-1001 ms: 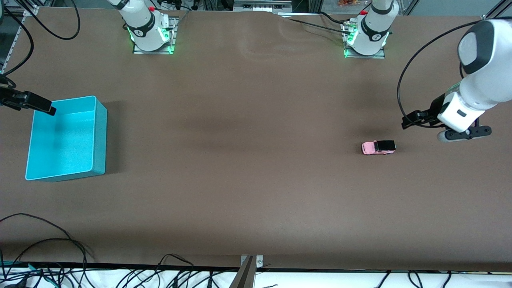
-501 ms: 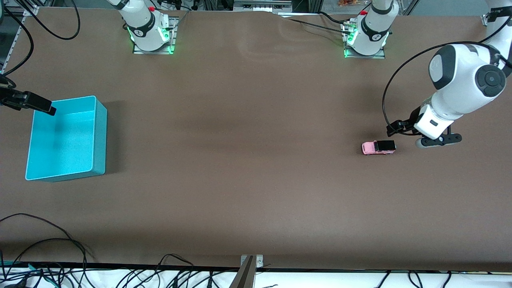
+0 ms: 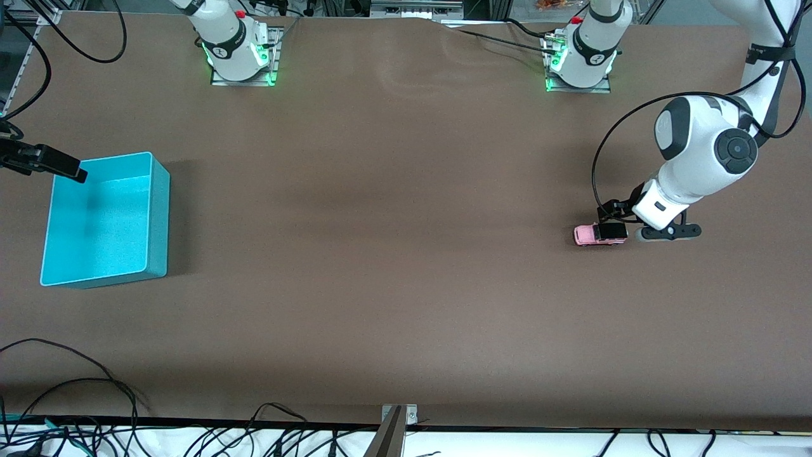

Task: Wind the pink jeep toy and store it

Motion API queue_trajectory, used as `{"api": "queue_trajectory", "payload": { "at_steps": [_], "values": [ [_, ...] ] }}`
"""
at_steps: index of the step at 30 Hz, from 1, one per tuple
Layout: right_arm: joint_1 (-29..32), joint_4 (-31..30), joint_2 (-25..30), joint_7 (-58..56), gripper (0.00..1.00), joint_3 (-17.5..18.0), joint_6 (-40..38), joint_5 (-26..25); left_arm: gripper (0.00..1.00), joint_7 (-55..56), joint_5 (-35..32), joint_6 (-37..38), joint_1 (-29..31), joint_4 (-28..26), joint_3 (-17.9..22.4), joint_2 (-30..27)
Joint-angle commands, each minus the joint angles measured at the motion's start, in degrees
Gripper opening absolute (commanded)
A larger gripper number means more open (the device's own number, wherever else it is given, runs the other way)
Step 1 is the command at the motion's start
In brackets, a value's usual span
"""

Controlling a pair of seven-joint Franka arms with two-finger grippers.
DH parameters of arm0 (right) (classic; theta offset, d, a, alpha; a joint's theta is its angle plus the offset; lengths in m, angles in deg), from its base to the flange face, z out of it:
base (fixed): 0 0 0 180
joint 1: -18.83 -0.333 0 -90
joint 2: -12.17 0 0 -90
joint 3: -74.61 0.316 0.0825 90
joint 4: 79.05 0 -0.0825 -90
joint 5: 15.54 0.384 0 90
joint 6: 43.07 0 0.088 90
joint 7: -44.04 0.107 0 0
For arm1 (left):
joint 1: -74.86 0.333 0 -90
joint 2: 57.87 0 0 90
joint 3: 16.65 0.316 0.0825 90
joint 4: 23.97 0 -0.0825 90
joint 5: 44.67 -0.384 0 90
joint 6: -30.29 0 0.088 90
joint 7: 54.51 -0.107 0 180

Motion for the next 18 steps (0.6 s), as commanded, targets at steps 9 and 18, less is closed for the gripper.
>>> {"api": "queue_trajectory", "payload": {
  "at_steps": [9,18],
  "values": [
    [0.1,0.9,0.3,-1.0,1.00,0.1,-1.8,0.2,1.00,-26.3,-3.4,-1.5,-0.1,-1.5,1.0,1.5],
    [0.1,0.9,0.3,-1.5,1.00,-0.1,-2.3,0.2,1.00,-49.3,-3.4,-8.1,-0.1,-4.7,1.0,3.8]
  ]
}}
